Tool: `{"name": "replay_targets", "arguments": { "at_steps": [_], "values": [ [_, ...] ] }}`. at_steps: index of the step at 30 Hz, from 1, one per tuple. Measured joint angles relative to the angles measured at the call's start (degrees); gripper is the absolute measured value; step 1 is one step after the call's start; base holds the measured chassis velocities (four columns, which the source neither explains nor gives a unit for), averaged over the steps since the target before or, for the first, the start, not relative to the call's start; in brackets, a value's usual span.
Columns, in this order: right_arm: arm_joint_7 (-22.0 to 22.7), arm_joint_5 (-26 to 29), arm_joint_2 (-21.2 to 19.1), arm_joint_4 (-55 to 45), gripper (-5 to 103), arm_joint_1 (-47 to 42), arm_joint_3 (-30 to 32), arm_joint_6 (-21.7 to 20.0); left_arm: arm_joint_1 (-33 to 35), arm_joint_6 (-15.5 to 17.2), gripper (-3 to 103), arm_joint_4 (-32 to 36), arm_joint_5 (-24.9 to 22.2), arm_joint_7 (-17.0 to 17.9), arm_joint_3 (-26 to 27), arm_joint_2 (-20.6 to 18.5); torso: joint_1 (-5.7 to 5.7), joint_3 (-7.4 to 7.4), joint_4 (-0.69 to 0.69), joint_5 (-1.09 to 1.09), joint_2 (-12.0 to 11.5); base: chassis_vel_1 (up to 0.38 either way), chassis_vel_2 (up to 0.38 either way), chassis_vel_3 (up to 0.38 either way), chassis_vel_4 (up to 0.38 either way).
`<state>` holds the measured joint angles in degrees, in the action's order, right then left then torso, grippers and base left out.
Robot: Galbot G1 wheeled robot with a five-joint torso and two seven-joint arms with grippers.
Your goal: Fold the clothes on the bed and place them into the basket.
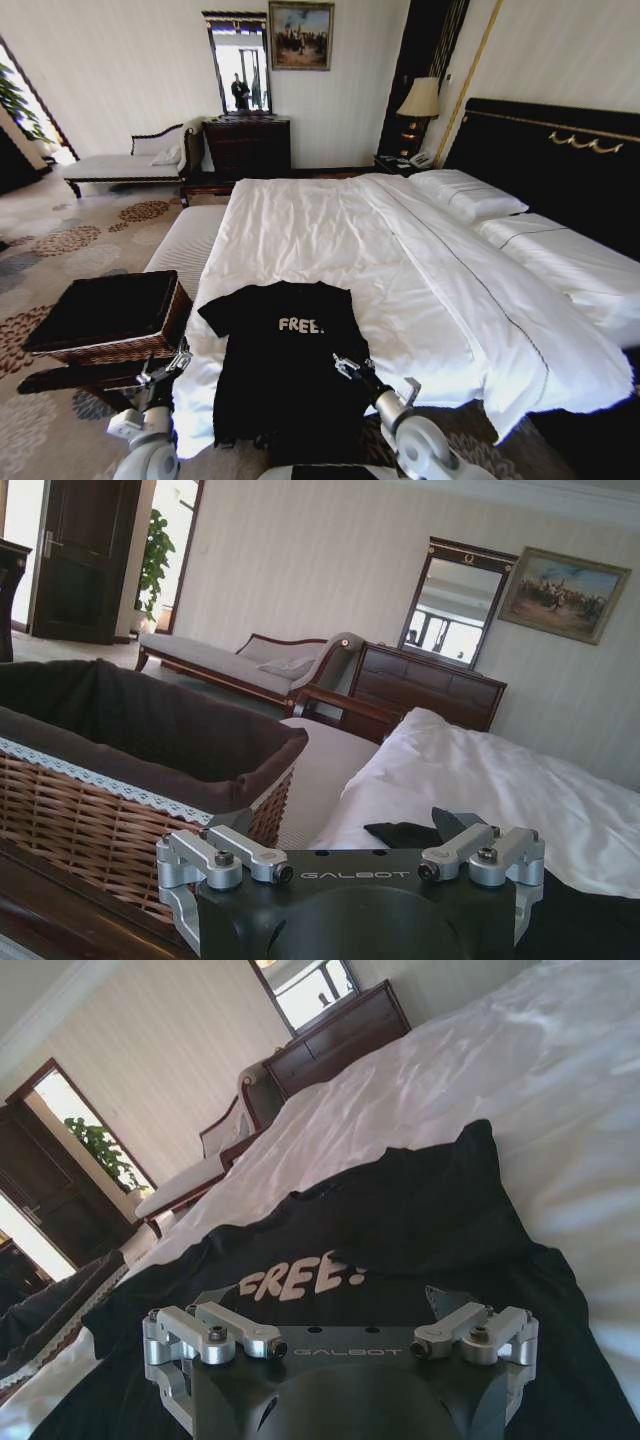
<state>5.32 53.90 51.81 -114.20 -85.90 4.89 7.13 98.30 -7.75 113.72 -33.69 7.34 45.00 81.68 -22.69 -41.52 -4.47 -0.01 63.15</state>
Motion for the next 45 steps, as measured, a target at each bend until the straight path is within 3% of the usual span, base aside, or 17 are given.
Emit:
{"name": "replay_targets", "arguments": {
  "at_steps": [5, 7, 13, 33, 41, 45],
  "values": [
    [6.7, 4.1, 1.6, 0.1, 100, 3.8, 1.3, -0.8, -0.2, 0.0, 100, -0.2, 0.0, 0.1, 0.0, -0.1, 0.00, 0.00, 0.01, 0.01, 0.0, 0.000, 0.000, 0.000, 0.000],
    [12.5, 9.0, 2.8, 2.6, 100, 8.2, 2.2, -4.7, -0.2, 0.1, 100, -0.2, 0.1, 0.3, 0.0, -0.2, 0.00, -0.01, 0.02, 0.01, 0.0, 0.000, 0.000, 0.000, 0.000],
    [17.7, 14.3, 3.4, 5.4, 100, 12.7, 2.1, -10.1, -0.3, 0.4, 100, -0.4, 0.2, 0.4, -0.1, -0.6, 0.00, -0.01, 0.01, 0.01, 0.0, 0.000, 0.000, 0.000, 0.000],
    [18.2, 16.8, 3.1, 6.3, 100, 15.6, 1.0, -13.1, -0.1, 0.5, 100, -0.7, 0.6, 0.6, -0.7, -0.4, -0.01, -0.01, 0.01, 0.01, 0.0, 0.000, 0.000, 0.000, 0.000],
    [15.7, 17.0, 3.9, 5.1, 100, 14.2, 0.8, -13.6, 0.9, 0.1, 100, 0.1, 0.9, 0.7, -0.5, 0.0, 0.00, 0.00, 0.01, 0.00, 0.0, 0.000, 0.000, 0.000, 0.000],
    [12.2, 15.6, 4.5, 4.3, 100, 12.9, 0.0, -13.5, 1.7, 0.0, 100, 0.7, 1.3, 0.8, -0.8, 0.4, 0.00, 0.00, 0.01, 0.01, 0.0, 0.000, 0.000, 0.000, 0.000]
  ]
}}
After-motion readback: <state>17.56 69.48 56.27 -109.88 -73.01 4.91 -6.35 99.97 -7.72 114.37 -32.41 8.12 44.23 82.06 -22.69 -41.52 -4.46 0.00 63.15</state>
